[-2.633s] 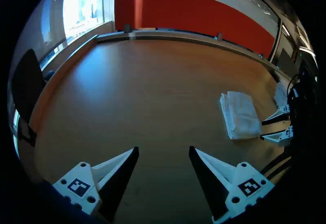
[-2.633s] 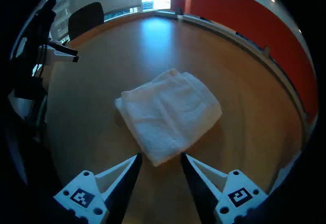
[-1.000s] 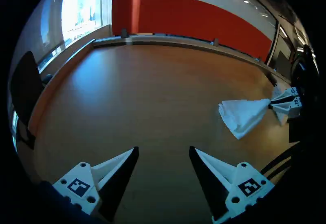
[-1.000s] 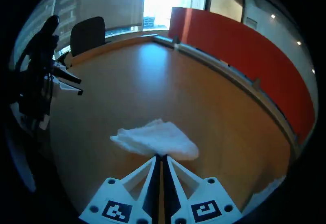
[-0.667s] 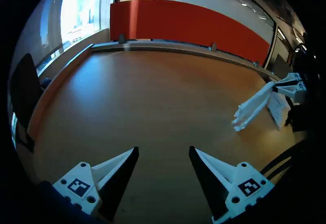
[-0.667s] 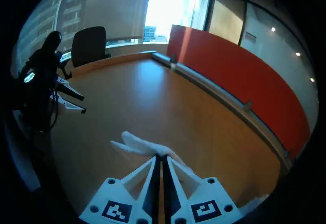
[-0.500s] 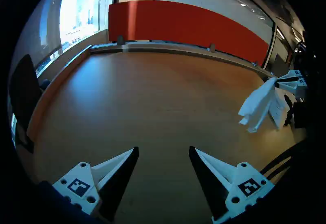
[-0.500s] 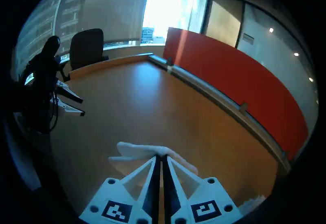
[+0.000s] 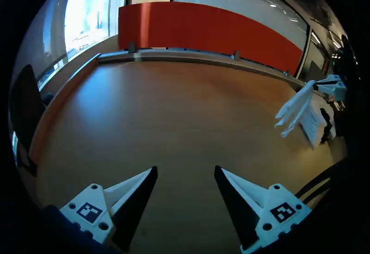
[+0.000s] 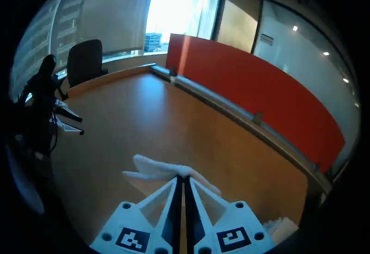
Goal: Fold towel
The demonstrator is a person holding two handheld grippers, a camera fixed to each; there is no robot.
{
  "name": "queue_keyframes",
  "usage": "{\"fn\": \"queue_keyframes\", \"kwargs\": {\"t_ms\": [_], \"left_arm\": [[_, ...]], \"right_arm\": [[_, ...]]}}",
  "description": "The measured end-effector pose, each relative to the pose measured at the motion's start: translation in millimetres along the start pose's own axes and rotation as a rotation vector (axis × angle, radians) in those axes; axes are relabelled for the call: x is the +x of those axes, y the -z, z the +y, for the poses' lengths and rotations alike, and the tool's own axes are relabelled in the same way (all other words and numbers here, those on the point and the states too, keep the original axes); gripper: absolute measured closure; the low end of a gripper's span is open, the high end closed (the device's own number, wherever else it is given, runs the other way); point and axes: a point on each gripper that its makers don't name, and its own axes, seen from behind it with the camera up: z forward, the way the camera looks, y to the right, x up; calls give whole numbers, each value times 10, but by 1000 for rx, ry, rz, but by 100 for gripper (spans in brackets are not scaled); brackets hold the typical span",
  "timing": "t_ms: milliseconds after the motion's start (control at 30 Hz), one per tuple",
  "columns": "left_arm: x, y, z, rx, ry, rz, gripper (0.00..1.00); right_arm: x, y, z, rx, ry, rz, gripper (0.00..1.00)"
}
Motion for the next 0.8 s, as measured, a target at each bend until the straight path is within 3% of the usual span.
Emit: {"fn": "queue_keyframes", "kwargs": {"t_ms": [800], "left_arm": [[49,13,10,22,-9,-7,9]], "right_arm": [[-228,489,1523,-153,8,-76,95]]}}
